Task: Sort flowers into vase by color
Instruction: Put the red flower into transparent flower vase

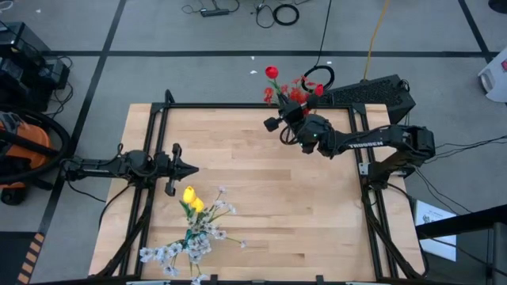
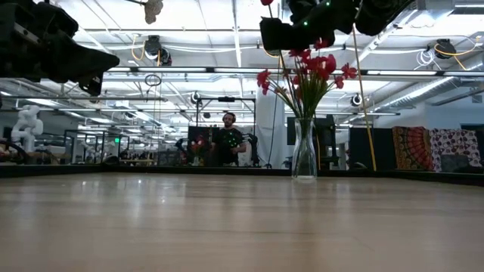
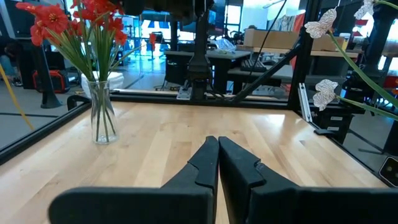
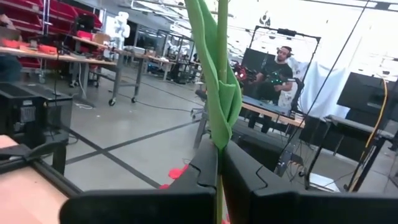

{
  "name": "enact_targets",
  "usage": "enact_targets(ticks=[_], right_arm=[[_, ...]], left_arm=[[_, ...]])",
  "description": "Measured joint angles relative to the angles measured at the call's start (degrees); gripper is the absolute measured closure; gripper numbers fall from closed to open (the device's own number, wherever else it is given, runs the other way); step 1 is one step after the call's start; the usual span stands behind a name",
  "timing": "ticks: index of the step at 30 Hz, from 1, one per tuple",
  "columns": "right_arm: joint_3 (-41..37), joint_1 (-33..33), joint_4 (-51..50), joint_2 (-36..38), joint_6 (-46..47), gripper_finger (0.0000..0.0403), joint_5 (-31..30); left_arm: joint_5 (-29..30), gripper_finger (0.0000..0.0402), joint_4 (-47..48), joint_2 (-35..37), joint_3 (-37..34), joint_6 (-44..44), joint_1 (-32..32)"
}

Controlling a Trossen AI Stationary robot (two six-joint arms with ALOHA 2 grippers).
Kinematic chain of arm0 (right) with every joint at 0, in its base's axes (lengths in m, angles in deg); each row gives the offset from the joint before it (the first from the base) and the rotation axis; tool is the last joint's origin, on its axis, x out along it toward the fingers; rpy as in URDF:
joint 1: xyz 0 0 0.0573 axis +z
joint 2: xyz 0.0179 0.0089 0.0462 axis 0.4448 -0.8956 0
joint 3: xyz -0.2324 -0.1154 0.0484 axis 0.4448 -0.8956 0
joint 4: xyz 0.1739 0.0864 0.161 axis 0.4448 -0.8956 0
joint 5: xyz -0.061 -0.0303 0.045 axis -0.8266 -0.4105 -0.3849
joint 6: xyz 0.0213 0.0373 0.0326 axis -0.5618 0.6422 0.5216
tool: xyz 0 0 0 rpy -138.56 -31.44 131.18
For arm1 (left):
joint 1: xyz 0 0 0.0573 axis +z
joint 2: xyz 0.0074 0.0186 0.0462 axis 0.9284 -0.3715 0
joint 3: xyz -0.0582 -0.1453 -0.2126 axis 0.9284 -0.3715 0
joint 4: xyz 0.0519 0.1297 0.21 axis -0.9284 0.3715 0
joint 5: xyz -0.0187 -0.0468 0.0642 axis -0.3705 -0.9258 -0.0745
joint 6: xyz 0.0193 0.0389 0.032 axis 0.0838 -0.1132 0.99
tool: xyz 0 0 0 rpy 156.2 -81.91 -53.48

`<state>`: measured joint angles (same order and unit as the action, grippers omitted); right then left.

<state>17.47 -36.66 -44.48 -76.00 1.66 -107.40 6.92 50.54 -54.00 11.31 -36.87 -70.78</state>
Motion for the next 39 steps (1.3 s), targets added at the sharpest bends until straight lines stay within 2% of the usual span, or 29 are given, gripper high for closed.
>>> enact_targets(ticks=[7, 14, 18, 33, 39], right_arm=[[0.0, 1.4, -1.5, 0.0, -1.3, 0.0402, -2.9], [0.0, 1.3, -9.0, -0.1, 7.6, 0.0402, -4.0], [0.0, 1.4, -11.3, -0.6, 8.5, 0.0402, -6.7], [0.0, 1.4, -26.6, -0.5, 20.6, 0.0402, -7.2], [0.0, 2.2, -27.6, -0.5, 20.9, 0.0402, -10.1]], left_arm=[[0.0, 0.0383, 0.0, 0.0, 0.0, 0.0, 0.0], [0.0, 0.0383, 0.0, 0.0, 0.0, 0.0, 0.0], [0.0, 0.0383, 0.0, 0.0, 0.0, 0.0, 0.0], [0.0, 0.0383, 0.0, 0.0, 0.0, 0.0, 0.0], [0.0, 0.0383, 0.0, 0.0, 0.0, 0.0, 0.0]])
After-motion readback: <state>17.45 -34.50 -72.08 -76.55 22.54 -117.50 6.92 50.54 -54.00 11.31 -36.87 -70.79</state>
